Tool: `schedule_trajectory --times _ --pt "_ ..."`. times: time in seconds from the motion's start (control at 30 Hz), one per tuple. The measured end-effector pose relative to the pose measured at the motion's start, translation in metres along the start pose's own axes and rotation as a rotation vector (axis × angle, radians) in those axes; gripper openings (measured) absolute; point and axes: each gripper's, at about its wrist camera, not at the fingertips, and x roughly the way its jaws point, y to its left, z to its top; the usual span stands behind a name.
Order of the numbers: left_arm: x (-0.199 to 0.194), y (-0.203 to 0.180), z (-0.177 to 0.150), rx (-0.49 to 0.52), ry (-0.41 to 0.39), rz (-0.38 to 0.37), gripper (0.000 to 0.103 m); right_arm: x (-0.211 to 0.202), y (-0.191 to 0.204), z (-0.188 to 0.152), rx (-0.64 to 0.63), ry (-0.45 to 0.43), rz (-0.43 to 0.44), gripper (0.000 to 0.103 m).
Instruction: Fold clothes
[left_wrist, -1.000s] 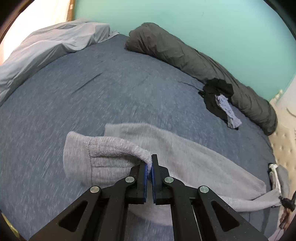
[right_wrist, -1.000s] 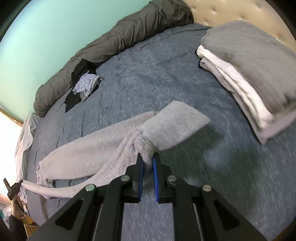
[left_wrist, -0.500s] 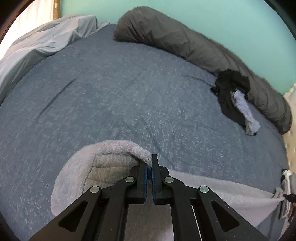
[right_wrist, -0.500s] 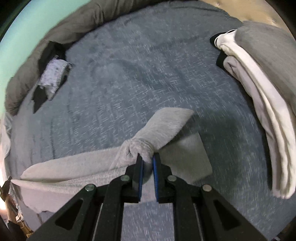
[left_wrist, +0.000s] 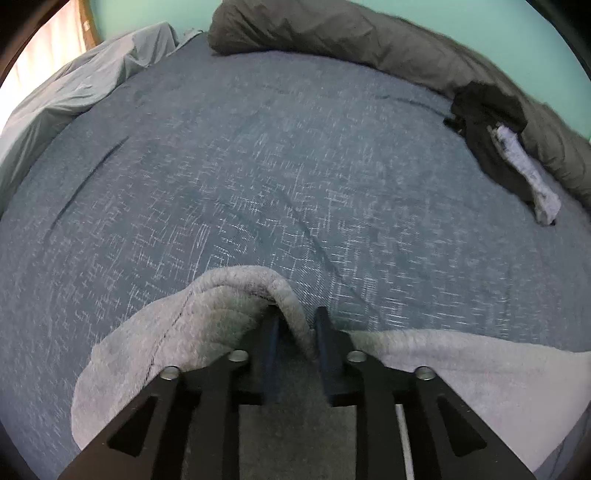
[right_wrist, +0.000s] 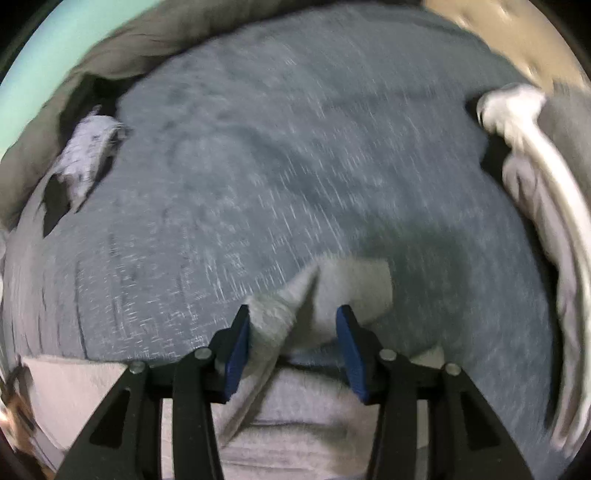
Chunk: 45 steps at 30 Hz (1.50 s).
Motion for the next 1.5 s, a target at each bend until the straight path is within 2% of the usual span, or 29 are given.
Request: schedule_trajectory --times 0.07,0.1,0.2,0.27,0.43,0.6,0.8,1.0,1.27,1.3,1.33,1.4,1.43,1.5 --pt "-0.01 0.0 -0.003 -0.009 -0.024 -0.016 0.04 -0.009 -0.008 -0.004 -0.022 -0.025 0.018 0.053" --pt "-0.015 0.0 -0.004 -0.014 -0.036 -0.024 0.042 -0.012 -0.014 -0.006 -0.025 -0.029 0.026 0.055" --pt "-0.032 -0.003 -0.008 -0.025 -0.077 -0.043 0.043 -0.024 -0.028 -0.012 -0.023 -0.059 0.04 0.057" --pt "-0.043 -0.005 -0.012 -0.025 -0.103 -0.039 0.049 -0.035 -0.039 -0.014 0.005 -0.11 0.035 0.058" --pt "-0.058 -0.019 -0.025 0.004 -0.123 -0.06 0.05 -0.053 -0.06 -0.022 0.057 -0.215 0.033 0.058" --pt "-0.067 -0.027 -0.05 -0.03 -0.141 -0.11 0.052 -0.018 -0.065 -0.037 -0.011 -0.138 -0.01 0.058" --pt "-0.067 -0.041 -0.084 -0.067 -0.169 -0.153 0.054 0.01 -0.065 -0.037 0.036 -0.156 0.039 0.058" --pt "-0.071 -0.058 -0.122 -0.101 -0.236 -0.182 0.054 0.023 -0.039 -0.019 -0.019 -0.18 0.03 0.058" --pt "-0.072 -0.074 -0.145 -0.062 -0.268 -0.197 0.055 0.045 -0.014 -0.008 -0.086 -0.168 0.012 0.058" --pt "-0.071 -0.075 -0.146 -0.06 -0.269 -0.197 0.055 0.046 -0.011 -0.008 -0.095 -0.168 0.009 0.053" --pt "-0.071 -0.076 -0.148 -0.058 -0.27 -0.195 0.055 0.047 -0.009 -0.008 -0.103 -0.169 0.007 0.04" --pt "-0.071 -0.076 -0.15 -0.054 -0.274 -0.19 0.055 0.046 -0.003 -0.008 -0.115 -0.178 -0.013 0.031" --pt "-0.071 -0.076 -0.151 -0.053 -0.275 -0.189 0.055 0.044 0.0 -0.008 -0.121 -0.185 -0.027 0.02" --pt "-0.069 -0.077 -0.152 -0.052 -0.273 -0.189 0.055 0.038 0.008 -0.008 -0.15 -0.195 -0.048 0.014"
